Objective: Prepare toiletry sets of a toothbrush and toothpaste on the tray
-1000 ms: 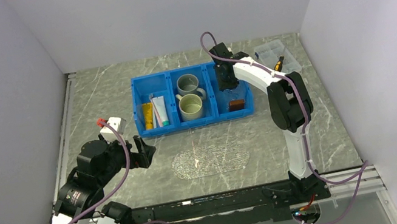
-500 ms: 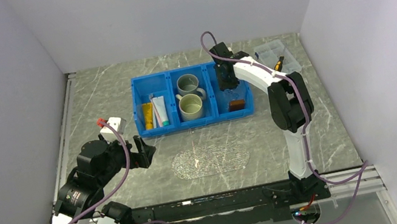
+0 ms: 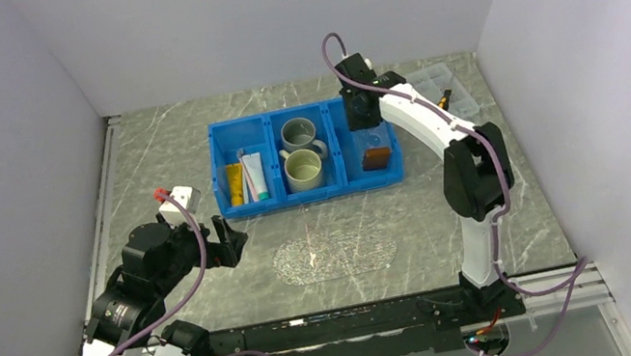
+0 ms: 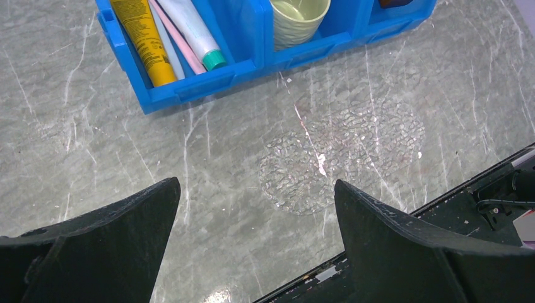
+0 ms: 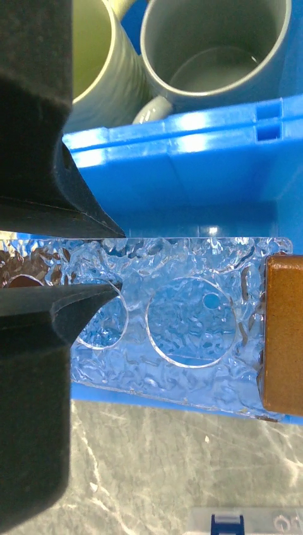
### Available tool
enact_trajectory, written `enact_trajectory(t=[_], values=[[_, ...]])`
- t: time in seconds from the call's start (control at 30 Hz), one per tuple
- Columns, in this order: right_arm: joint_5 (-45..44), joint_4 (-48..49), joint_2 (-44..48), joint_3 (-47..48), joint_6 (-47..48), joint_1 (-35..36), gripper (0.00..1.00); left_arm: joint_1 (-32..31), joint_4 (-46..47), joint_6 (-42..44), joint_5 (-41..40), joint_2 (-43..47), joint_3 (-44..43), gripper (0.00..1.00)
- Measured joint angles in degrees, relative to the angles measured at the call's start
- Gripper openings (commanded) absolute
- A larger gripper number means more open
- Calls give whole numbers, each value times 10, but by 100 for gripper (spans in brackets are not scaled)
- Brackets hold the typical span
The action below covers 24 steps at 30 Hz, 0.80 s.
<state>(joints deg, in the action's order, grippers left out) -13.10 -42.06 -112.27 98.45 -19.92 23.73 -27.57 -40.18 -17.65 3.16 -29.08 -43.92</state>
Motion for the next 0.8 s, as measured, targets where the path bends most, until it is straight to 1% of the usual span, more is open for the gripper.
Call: enact_trajectory(t=[0.33,0.57,0.8], values=[[-22,-30,85,-8,-3,33,5,0,0,0,0,4,0,99],[-54,-44,190,-79,-23,90,5,0,0,0,0,10,0,99],[-77,-57,268,-164,-67,160,2,0,0,0,-1,14,0,99]])
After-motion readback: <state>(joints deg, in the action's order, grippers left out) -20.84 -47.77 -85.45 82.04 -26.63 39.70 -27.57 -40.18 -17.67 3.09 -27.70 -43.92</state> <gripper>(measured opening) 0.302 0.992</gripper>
